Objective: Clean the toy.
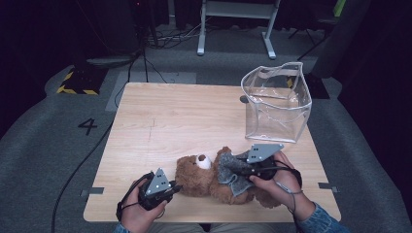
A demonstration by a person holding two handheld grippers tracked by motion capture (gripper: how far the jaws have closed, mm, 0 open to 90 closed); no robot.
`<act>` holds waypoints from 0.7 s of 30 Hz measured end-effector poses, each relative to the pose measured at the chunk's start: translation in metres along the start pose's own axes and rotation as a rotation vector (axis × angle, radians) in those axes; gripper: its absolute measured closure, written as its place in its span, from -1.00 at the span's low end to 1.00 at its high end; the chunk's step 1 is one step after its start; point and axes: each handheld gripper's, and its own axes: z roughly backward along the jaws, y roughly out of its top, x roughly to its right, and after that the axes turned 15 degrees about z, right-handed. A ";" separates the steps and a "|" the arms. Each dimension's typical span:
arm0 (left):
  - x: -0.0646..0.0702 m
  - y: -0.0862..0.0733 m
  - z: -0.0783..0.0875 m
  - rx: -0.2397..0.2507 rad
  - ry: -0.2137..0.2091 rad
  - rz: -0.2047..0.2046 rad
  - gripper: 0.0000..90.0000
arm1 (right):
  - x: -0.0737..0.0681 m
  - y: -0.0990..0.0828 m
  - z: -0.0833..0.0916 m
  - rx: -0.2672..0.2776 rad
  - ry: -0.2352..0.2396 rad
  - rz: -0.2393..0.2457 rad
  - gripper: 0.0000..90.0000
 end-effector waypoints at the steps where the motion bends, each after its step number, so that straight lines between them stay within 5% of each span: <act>1: 0.000 0.000 0.000 0.001 -0.001 0.002 0.80 | 0.001 -0.008 0.005 -0.007 -0.005 -0.028 0.47; 13: -0.001 0.000 -0.002 -0.003 -0.010 -0.002 0.79 | 0.012 -0.060 0.017 -0.099 -0.035 -0.152 0.47; 16: 0.001 0.001 -0.002 0.000 -0.015 -0.022 0.79 | 0.014 -0.082 0.011 -0.158 -0.035 -0.172 0.47; 21: 0.006 0.004 0.000 0.009 -0.045 -0.055 0.79 | 0.017 -0.095 0.017 -0.180 -0.044 -0.204 0.47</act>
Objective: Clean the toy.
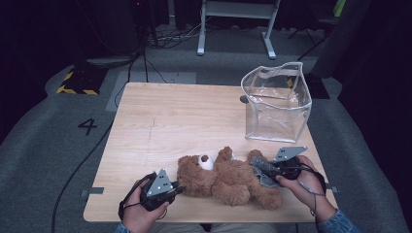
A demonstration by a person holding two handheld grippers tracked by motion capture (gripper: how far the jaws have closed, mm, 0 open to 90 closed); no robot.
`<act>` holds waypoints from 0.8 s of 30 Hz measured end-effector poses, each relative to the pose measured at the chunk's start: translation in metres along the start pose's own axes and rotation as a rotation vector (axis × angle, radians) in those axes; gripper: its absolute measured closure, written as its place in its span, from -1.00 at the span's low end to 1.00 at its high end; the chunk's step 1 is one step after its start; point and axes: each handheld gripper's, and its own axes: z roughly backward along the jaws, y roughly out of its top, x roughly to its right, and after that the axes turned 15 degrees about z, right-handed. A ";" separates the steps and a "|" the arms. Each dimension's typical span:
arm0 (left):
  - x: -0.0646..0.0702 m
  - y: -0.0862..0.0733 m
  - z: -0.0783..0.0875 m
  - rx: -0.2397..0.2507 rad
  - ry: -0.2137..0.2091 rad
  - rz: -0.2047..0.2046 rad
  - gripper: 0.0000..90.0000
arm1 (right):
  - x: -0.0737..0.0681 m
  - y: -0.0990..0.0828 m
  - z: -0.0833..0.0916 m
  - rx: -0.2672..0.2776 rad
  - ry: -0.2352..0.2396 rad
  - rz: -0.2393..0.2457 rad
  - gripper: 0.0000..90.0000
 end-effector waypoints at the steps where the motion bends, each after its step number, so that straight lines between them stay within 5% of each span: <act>1: 0.001 0.000 0.000 0.001 0.003 0.002 0.79 | 0.004 -0.005 0.005 -0.025 -0.018 -0.003 0.46; 8: 0.000 -0.001 -0.002 -0.002 0.002 0.017 0.78 | 0.018 -0.023 0.024 -0.059 -0.098 -0.036 0.46; 10: 0.001 0.000 -0.002 0.003 0.003 0.009 0.78 | 0.018 -0.021 0.036 -0.021 -0.114 -0.053 0.46; 15: 0.009 0.004 0.000 0.029 -0.030 -0.009 0.78 | 0.007 0.010 0.070 0.107 -0.151 0.020 0.46; 18: 0.018 0.008 0.000 0.046 -0.050 -0.031 0.78 | -0.018 0.052 0.084 0.214 -0.100 0.090 0.45; 19: 0.018 0.008 0.000 0.046 -0.050 -0.031 0.78 | -0.018 0.052 0.084 0.214 -0.100 0.090 0.45; 20: 0.021 0.010 -0.001 0.048 -0.052 -0.041 0.78 | -0.032 0.072 0.080 0.245 -0.068 0.158 0.45; 24: 0.023 0.011 -0.001 0.052 -0.054 -0.043 0.79 | -0.052 0.099 0.059 0.269 0.018 0.228 0.45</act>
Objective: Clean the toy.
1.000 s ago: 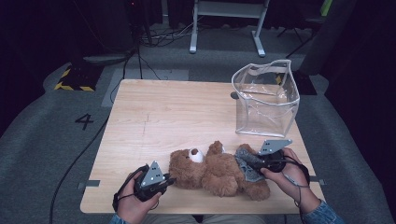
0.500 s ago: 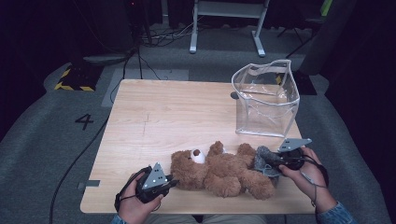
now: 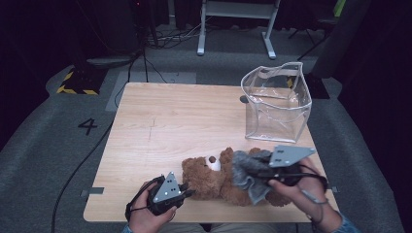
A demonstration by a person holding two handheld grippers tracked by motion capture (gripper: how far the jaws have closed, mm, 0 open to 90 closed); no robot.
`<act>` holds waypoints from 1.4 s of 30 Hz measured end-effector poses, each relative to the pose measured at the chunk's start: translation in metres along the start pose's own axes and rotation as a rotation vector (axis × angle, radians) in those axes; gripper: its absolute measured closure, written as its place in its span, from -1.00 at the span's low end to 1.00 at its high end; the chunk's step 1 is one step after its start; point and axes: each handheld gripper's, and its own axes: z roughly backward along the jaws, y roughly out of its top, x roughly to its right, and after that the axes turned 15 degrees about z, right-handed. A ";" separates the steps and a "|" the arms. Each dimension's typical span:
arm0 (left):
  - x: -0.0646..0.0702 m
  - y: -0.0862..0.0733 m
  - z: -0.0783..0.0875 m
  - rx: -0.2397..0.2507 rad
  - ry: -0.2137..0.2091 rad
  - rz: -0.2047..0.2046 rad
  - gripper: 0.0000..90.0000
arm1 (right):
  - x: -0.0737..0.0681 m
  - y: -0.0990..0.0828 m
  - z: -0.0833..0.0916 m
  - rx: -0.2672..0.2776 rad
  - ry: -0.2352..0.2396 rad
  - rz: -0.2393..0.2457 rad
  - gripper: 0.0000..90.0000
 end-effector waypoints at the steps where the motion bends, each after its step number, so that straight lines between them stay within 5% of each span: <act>1: 0.001 0.000 -0.001 0.003 -0.009 0.000 0.79 | -0.004 0.006 -0.011 0.000 0.023 0.021 0.44; 6: 0.003 0.000 -0.001 -0.016 -0.005 -0.003 0.81 | -0.030 0.028 -0.063 0.030 0.145 0.065 0.44; 12: 0.001 -0.003 -0.002 -0.048 0.030 0.027 0.84 | -0.050 0.033 -0.082 -0.033 0.122 0.169 0.44; 16: -0.002 -0.004 -0.001 -0.041 0.031 0.036 0.85 | -0.042 0.007 -0.068 -0.091 0.086 0.134 0.46; 18: -0.003 -0.004 -0.001 -0.040 0.018 0.038 0.85 | -0.038 -0.015 -0.055 -0.083 0.069 0.067 0.46; 28: -0.006 -0.005 -0.004 -0.030 0.014 0.050 0.85 | -0.036 -0.060 -0.015 -0.138 -0.022 0.029 0.47; 42: -0.011 -0.007 -0.004 -0.026 0.005 0.070 0.84 | -0.037 -0.124 0.010 -0.313 -0.109 -0.118 0.46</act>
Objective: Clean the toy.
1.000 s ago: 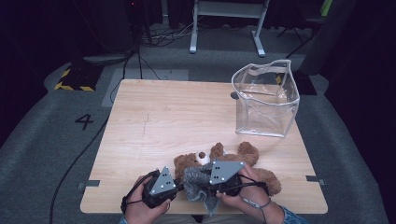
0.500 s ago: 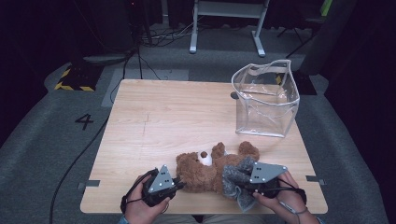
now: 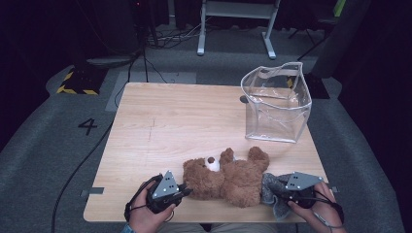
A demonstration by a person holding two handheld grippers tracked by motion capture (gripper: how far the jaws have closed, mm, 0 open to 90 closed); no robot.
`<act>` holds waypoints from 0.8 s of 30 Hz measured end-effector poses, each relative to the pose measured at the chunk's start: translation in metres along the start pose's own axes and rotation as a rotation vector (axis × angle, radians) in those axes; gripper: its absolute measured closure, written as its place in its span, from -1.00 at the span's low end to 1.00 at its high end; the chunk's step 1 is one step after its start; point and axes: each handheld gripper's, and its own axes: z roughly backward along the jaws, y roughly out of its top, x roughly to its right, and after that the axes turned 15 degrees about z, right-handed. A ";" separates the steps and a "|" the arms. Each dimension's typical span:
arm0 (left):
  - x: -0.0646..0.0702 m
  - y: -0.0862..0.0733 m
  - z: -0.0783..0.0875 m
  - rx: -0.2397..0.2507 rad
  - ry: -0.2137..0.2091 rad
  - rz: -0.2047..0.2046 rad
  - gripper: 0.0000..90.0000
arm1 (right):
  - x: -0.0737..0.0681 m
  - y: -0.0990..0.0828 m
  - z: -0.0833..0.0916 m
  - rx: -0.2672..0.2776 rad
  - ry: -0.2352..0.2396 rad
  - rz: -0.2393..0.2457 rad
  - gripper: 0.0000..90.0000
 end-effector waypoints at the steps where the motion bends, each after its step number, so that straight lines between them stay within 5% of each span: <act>1: 0.000 0.000 0.000 -0.002 0.000 0.004 0.84 | 0.000 0.000 0.000 0.000 0.000 0.000 0.46; 7: -0.003 -0.002 0.001 -0.024 0.023 0.007 0.83 | 0.022 -0.028 0.002 -0.076 -0.058 -0.063 0.46; 15: -0.009 -0.005 0.002 -0.031 0.023 0.025 0.81 | 0.058 -0.048 0.007 -0.062 -0.174 -0.161 0.31; 18: -0.009 -0.006 0.003 -0.028 0.018 0.016 0.68 | 0.065 -0.054 0.000 0.011 -0.168 -0.224 -0.13; 20: -0.009 -0.008 0.004 -0.006 0.025 -0.003 0.37 | 0.064 -0.055 0.007 0.069 -0.192 -0.240 -0.36; 24: -0.008 -0.012 0.007 0.013 0.044 -0.015 0.12 | 0.057 -0.051 0.023 0.118 -0.210 -0.228 -0.41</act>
